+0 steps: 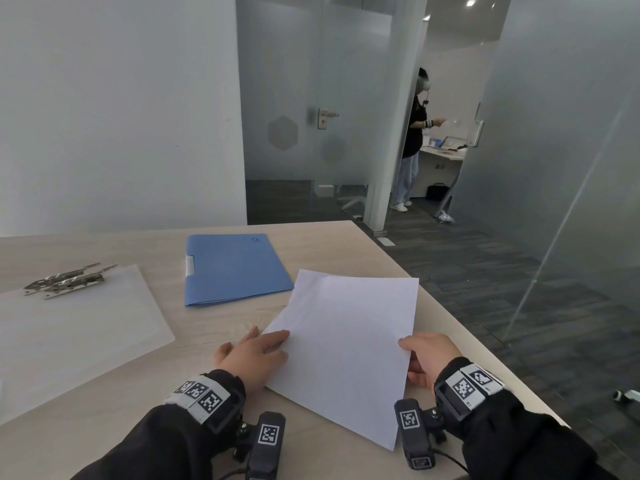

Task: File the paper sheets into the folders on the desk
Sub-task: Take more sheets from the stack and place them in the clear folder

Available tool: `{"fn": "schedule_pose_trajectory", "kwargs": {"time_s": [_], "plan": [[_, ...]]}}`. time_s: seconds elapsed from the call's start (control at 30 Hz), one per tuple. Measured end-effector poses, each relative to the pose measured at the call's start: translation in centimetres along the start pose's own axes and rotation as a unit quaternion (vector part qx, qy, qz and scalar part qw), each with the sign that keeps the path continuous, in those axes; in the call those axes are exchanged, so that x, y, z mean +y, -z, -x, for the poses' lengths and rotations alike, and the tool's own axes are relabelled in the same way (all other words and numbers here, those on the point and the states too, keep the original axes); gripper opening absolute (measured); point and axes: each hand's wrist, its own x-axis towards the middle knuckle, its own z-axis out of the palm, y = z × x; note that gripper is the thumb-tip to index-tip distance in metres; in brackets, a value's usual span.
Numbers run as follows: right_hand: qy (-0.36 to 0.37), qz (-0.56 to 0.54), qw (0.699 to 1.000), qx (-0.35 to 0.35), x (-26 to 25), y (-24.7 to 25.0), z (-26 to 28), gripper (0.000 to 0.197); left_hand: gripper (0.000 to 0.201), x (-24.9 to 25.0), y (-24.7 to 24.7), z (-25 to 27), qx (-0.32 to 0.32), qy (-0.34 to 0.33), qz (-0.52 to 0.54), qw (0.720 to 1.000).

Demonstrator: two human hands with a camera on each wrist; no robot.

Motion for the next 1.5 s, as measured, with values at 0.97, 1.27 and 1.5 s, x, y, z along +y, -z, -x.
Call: {"fn": "schedule_pose_trajectory", "kwargs": {"time_s": [0.97,1.27,1.5], "plan": [[0.244,-0.189,0.951,-0.018,-4.3,1.3,5.4,0.026,0.057,6.5,4.1,0.2,0.119,-0.108,0.316,0.935],[0.284,-0.272,0.918,-0.060,-4.8,1.4,6.0,0.030,0.024,9.5,3.5,1.4,0.122,-0.163,0.413,0.888],[0.236,-0.251,0.935,-0.081,-2.5,1.0,5.7,0.023,0.025,7.6,0.6,1.9,0.090,-0.141,0.410,0.896]]}}
